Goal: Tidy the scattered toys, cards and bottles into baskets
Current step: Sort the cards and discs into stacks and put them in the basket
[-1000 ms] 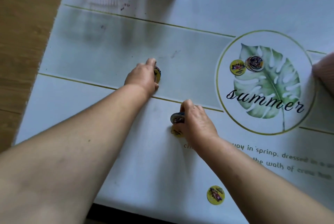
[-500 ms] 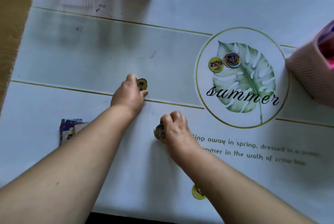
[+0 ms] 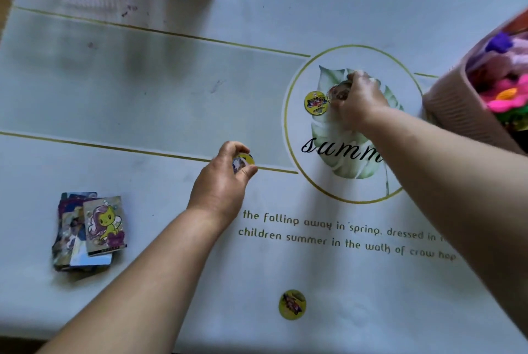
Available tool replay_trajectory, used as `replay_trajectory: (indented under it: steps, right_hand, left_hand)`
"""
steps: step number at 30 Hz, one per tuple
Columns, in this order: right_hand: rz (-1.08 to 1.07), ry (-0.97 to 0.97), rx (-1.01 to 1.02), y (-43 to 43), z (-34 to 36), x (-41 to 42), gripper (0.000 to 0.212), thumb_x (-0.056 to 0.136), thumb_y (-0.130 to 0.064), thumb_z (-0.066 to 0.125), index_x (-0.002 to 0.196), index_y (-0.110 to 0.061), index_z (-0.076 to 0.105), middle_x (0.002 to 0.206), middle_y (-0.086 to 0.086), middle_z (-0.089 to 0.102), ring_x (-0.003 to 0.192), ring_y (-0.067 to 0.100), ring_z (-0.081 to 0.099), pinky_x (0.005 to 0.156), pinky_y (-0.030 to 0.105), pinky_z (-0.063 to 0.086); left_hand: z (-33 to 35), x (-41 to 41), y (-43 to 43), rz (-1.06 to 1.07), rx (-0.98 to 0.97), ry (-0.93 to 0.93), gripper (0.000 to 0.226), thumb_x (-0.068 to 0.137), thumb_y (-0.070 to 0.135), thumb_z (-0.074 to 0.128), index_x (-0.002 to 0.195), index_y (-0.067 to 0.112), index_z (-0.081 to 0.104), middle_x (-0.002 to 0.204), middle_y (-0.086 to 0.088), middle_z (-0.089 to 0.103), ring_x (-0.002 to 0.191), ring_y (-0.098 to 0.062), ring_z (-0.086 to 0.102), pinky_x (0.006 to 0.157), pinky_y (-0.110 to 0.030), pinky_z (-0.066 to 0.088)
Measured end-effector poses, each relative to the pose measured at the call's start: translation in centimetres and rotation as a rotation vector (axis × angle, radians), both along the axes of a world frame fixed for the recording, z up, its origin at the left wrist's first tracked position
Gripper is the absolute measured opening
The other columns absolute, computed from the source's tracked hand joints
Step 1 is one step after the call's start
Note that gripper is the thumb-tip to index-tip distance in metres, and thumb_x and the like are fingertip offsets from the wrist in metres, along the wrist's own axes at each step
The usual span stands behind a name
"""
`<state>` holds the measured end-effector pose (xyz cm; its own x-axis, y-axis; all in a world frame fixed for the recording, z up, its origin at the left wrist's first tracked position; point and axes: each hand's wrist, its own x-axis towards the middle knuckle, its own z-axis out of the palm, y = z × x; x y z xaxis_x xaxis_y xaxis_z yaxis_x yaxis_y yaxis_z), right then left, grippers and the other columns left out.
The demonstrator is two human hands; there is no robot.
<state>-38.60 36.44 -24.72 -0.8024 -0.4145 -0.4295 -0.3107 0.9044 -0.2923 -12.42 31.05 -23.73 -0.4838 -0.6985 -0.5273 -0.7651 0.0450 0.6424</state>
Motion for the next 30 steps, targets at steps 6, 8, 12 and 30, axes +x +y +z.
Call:
replay_trajectory:
  steps: [6,8,12,30]
  right_hand:
    - [-0.023,-0.022,0.019,0.4,-0.5,-1.1,0.052,0.083,-0.030,0.070,0.125,-0.018,0.044,0.133,0.013,0.037,0.121,0.034,0.044,0.103,0.040,0.040]
    - [0.030,-0.001,0.000,0.8,-0.8,-0.6,0.053,0.084,-0.028,0.069,0.128,-0.013,0.042,0.134,0.013,0.039,0.122,0.034,0.044,0.103,0.039,0.038]
    - [-0.009,-0.066,-0.083,1.1,-0.7,-0.6,0.052,0.085,-0.022,0.070,0.128,-0.023,0.041,0.131,0.009,0.045,0.119,0.033,0.048,0.097,0.038,0.042]
    - [0.121,-0.087,-0.037,0.6,0.1,5.3,0.050,0.084,-0.028,0.069,0.124,-0.011,0.044,0.127,0.014,0.048,0.114,0.031,0.051,0.084,0.031,0.040]
  left_hand:
    - [0.0,0.1,0.7,0.015,0.010,-0.047,0.021,0.092,0.031,0.063,0.111,0.030,0.054,0.100,0.004,0.066,0.090,-0.024,0.065,0.081,-0.034,0.051]
    - [0.0,0.3,0.9,0.018,0.014,-0.061,0.021,0.092,0.032,0.062,0.111,0.030,0.054,0.102,0.003,0.066,0.092,-0.022,0.064,0.080,-0.032,0.049]
    - [0.1,0.6,1.3,0.041,0.024,-0.089,0.022,0.092,0.030,0.062,0.113,0.029,0.055,0.103,0.004,0.066,0.094,-0.021,0.063,0.079,-0.029,0.047]
    - [0.9,5.3,5.6,-0.114,0.037,-0.074,0.025,0.087,0.031,0.068,0.109,0.031,0.058,0.109,0.006,0.060,0.096,-0.016,0.058,0.084,-0.028,0.044]
